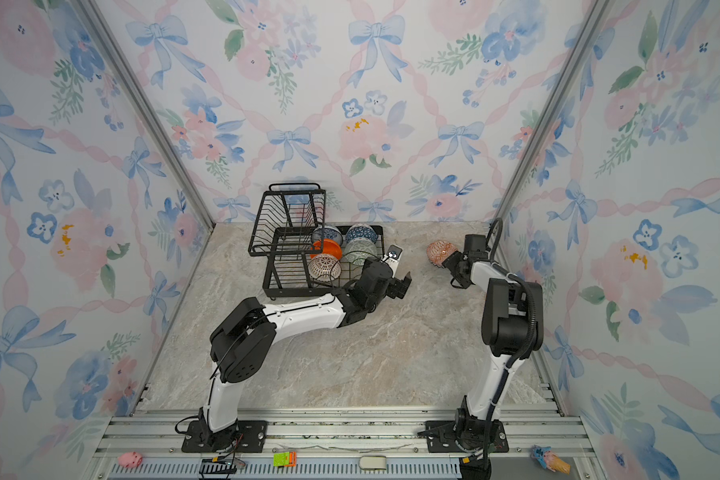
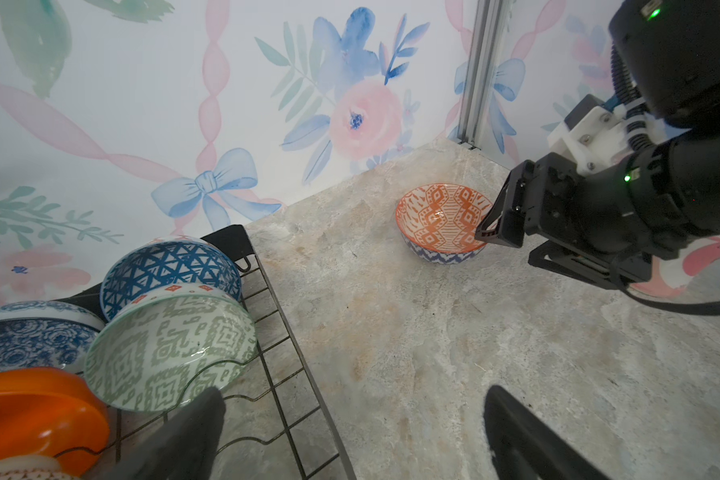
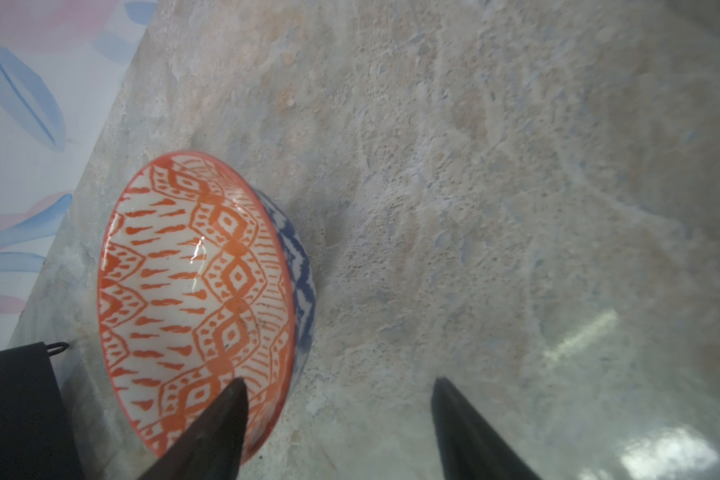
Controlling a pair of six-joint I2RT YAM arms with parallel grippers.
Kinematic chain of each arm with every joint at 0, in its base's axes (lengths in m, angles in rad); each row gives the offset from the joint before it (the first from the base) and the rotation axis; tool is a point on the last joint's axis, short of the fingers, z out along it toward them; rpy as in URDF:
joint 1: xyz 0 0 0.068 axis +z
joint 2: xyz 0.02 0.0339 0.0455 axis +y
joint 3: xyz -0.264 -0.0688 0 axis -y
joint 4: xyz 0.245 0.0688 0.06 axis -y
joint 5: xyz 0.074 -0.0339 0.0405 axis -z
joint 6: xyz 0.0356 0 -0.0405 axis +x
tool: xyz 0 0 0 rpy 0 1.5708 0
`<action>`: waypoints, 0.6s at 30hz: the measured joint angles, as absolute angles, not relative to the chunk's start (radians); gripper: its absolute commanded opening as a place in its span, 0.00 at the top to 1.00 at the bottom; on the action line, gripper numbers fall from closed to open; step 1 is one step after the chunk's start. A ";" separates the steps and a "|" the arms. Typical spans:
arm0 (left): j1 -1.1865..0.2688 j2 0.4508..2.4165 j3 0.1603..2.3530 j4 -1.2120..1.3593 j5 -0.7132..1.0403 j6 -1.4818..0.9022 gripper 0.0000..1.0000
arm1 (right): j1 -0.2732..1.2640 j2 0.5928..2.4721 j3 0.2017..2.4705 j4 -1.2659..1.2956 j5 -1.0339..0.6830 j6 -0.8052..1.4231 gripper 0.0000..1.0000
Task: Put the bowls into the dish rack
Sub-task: 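Move the right gripper over the orange-red bowl on the table, then close the right gripper on the orange-red bowl rim and lift it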
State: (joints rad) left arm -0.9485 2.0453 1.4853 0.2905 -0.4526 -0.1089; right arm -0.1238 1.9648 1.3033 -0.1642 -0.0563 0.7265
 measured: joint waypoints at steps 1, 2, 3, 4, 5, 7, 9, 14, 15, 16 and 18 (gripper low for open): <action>-0.949 2.046 1.485 0.290 -0.453 -0.109 0.02 | -0.124 1.968 1.305 -0.163 -0.056 0.723 0.40; -0.949 2.047 1.485 0.290 -0.452 -0.109 0.02 | -0.124 1.971 1.306 -0.161 -0.056 0.722 0.43; -0.949 2.048 1.485 0.290 -0.452 -0.109 0.02 | -0.123 1.972 1.306 -0.160 -0.056 0.723 0.45; -0.949 2.048 1.485 0.290 -0.452 -0.109 0.02 | -0.123 1.974 1.308 -0.157 -0.056 0.720 0.48; -0.949 2.049 1.485 0.290 -0.452 -0.109 0.02 | -0.123 1.977 1.310 -0.154 -0.056 0.718 0.51; -0.949 2.049 1.485 0.290 -0.451 -0.109 0.02 | -0.123 1.986 1.319 -0.153 -0.055 0.715 0.54; -0.949 2.049 1.485 0.290 -0.449 -0.111 0.02 | -0.123 1.997 1.333 -0.154 -0.054 0.714 0.58; -0.949 2.049 1.482 0.290 -0.448 -0.121 0.02 | -0.122 2.018 1.356 -0.142 -0.052 0.714 0.68; -0.949 2.049 1.480 0.290 -0.449 -0.124 0.02 | -0.121 2.019 1.356 -0.141 -0.052 0.714 0.71; -0.949 2.049 1.477 0.290 -0.448 -0.128 0.02 | -0.119 2.021 1.358 -0.140 -0.052 0.714 0.72; -0.949 2.049 1.470 0.290 -0.448 -0.135 0.02 | -0.116 2.028 1.362 -0.136 -0.052 0.714 0.76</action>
State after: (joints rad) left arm -0.9485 2.0487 1.4704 0.2901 -0.4484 -0.1352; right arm -0.1158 2.0277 1.3621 -0.1364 -0.0521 0.7143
